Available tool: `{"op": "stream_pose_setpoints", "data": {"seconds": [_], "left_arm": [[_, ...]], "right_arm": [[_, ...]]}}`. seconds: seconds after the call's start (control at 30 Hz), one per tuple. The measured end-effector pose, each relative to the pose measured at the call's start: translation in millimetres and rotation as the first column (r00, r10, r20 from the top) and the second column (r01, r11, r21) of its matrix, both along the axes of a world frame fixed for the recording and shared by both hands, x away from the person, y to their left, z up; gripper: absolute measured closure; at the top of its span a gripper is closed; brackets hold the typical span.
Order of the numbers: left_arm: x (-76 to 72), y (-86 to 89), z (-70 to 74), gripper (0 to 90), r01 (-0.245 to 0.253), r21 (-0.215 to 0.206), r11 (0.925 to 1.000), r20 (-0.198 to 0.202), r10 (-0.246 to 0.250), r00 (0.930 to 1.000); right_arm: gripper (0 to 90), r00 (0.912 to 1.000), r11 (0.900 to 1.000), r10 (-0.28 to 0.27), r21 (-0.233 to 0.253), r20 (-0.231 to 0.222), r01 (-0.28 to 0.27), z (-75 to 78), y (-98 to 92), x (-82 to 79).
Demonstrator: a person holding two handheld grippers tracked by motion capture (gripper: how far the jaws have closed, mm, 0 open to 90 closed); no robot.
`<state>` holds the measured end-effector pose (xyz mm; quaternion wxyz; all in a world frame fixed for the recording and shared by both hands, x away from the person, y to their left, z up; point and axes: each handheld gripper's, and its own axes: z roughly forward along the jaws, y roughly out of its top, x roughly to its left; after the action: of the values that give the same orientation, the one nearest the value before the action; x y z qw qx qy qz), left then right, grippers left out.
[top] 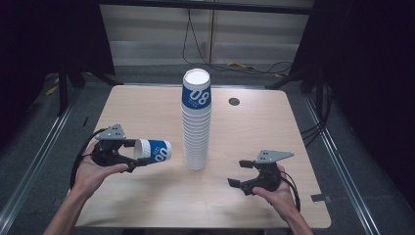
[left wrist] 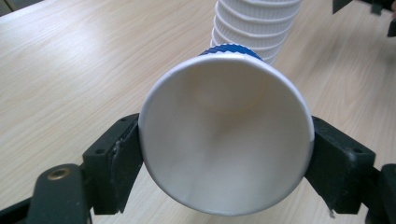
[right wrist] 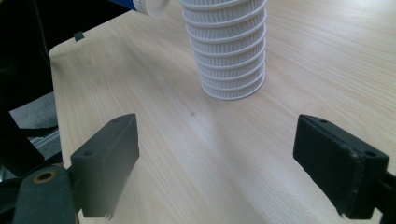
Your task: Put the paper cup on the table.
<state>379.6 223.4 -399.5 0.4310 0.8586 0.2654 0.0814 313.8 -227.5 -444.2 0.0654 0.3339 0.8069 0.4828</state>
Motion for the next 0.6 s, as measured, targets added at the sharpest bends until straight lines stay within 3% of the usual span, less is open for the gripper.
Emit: {"op": "stream_pose_setpoints", "data": {"seconds": [0.2, 0.27, 0.33, 0.4, 0.43, 0.5, 0.6], "left_arm": [[8.9, 2.5, 6.0, 19.6, 0.004, 0.087, 0.9962, 0.005, -0.004, 1.0], [13.1, 3.2, 7.4, 19.6, 0.003, 0.102, 0.9948, -0.013, -0.002, 0.9999], [16.7, 2.5, 9.7, 19.6, 0.002, 0.151, 0.9886, -0.025, 0.002, 0.9997], [21.1, 3.5, 11.8, 19.6, -0.008, 0.172, 0.9851, -0.041, 0.015, 0.9991], [22.5, 5.2, 14.2, 19.6, -0.019, 0.183, 0.9829, -0.026, 0.025, 0.9994], [25.7, 11.4, 19.2, 19.6, -0.015, 0.166, 0.986, -0.041, 0.022, 0.9989], [31.3, 16.4, 21.0, 19.6, -0.008, 0.22, 0.9754, -0.057, 0.021, 0.9981]], "right_arm": [[14.7, 0.9994, 1.0, -0.03, 0.0, 0.014, 0.03, -0.7, -1.8, -0.2], [14.8, 0.9993, 0.999, -0.036, 0.005, 0.011, 0.036, -1.2, -2.5, -0.7], [14.9, 0.9989, 0.999, -0.043, 0.002, 0.016, 0.043, -1.5, -3.0, -0.2], [14.9, 0.9991, 0.999, -0.038, 0.003, 0.016, 0.038, -1.7, -2.5, 0.9], [14.9, 0.9995, 1.0, -0.029, 0.002, 0.012, 0.029, -1.6, -1.7, 1.2], [14.9, 0.9999, 1.0, -0.011, -0.004, 0.006, 0.011, -1.2, 0.4, 1.0], [15.0, 1.0, 1.0, -0.001, -0.011, 0.002, 0.001, -2.0, 2.0, 0.2]]}}
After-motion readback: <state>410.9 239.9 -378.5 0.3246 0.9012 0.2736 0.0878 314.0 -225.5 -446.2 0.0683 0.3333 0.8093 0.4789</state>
